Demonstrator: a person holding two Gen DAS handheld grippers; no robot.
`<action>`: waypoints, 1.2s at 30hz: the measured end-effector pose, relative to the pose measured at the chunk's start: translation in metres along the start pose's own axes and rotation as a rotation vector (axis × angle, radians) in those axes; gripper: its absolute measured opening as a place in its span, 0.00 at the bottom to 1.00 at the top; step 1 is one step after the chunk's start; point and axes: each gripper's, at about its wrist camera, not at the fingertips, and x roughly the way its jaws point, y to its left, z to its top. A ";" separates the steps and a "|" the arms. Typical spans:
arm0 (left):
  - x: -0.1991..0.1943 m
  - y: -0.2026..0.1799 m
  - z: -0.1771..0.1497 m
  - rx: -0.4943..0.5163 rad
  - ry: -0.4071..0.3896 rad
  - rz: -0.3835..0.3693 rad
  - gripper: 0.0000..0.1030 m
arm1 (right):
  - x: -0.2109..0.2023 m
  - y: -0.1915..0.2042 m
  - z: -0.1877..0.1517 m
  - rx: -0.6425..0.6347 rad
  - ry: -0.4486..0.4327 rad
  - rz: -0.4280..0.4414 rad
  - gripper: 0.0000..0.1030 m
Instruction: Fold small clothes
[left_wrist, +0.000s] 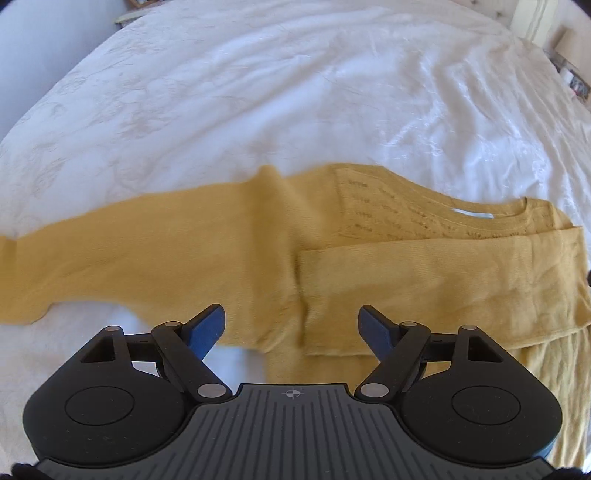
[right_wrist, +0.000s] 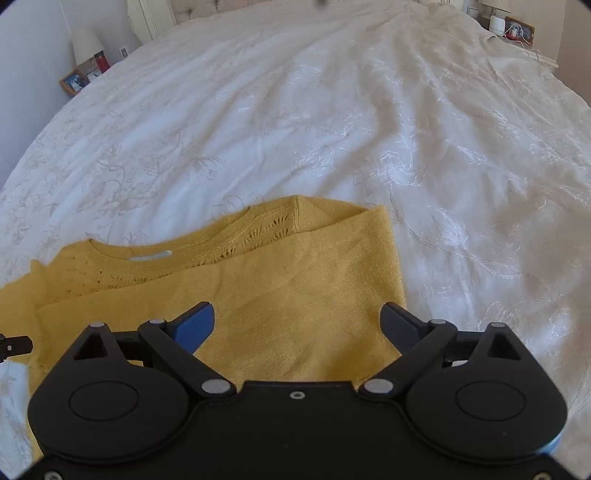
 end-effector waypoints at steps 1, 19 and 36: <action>-0.005 0.015 -0.005 -0.031 -0.004 0.017 0.76 | -0.007 0.003 -0.002 0.008 -0.005 0.012 0.94; -0.034 0.251 -0.011 -0.244 -0.077 0.308 0.76 | -0.067 0.124 -0.045 -0.054 0.049 0.248 0.94; 0.023 0.330 -0.003 -0.277 0.022 0.253 0.76 | -0.060 0.176 -0.047 -0.100 0.102 0.258 0.94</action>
